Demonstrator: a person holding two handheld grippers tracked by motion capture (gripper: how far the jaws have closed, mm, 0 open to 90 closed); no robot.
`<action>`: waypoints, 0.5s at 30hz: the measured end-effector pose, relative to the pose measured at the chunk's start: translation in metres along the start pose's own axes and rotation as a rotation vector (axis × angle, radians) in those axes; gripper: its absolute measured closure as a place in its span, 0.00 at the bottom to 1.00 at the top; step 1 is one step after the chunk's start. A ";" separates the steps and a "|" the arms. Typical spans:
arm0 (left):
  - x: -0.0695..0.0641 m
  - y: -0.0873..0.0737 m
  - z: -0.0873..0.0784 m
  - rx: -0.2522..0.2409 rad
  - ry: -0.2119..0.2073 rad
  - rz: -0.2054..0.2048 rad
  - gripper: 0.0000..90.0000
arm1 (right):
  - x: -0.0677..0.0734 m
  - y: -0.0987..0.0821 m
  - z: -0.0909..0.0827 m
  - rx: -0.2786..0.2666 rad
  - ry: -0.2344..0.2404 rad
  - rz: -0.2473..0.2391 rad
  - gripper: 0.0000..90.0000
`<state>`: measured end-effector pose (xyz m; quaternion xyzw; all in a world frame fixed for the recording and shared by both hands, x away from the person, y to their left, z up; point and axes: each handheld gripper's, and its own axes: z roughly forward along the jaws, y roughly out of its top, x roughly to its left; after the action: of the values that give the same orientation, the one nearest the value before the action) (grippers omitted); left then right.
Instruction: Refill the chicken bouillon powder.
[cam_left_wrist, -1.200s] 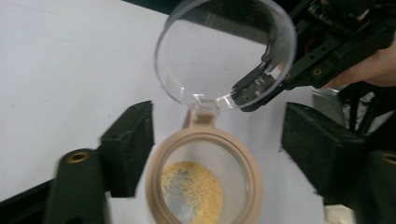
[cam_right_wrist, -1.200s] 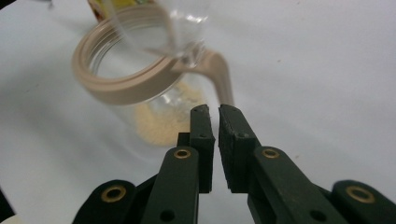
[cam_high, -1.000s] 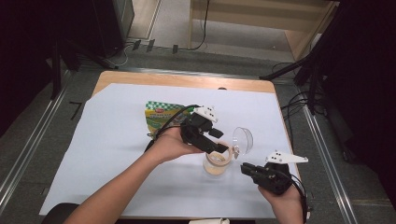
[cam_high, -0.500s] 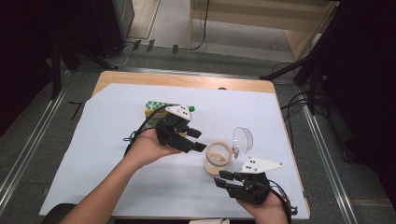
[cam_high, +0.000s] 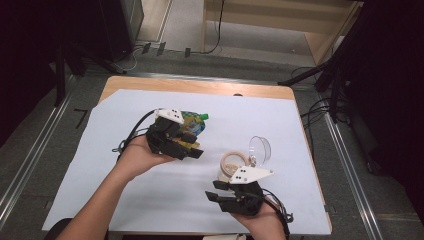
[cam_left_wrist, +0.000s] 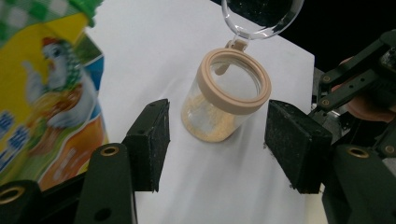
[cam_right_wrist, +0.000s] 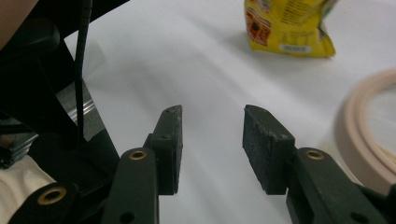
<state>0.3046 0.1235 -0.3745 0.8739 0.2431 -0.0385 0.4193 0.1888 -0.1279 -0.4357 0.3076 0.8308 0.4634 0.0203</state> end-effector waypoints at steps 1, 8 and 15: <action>0.001 -0.001 -0.002 -0.004 0.000 -0.007 0.46 | 0.001 0.002 0.004 0.003 -0.001 -0.010 0.63; 0.006 -0.010 -0.024 -0.016 0.024 -0.015 0.44 | 0.004 0.017 0.025 0.027 -0.003 -0.051 0.61; 0.016 -0.018 -0.041 -0.015 0.067 -0.047 0.45 | 0.003 0.021 0.044 0.037 0.012 -0.038 0.60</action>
<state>0.3048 0.1705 -0.3652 0.8655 0.2778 -0.0172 0.4164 0.2108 -0.0851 -0.4438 0.2893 0.8451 0.4492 0.0182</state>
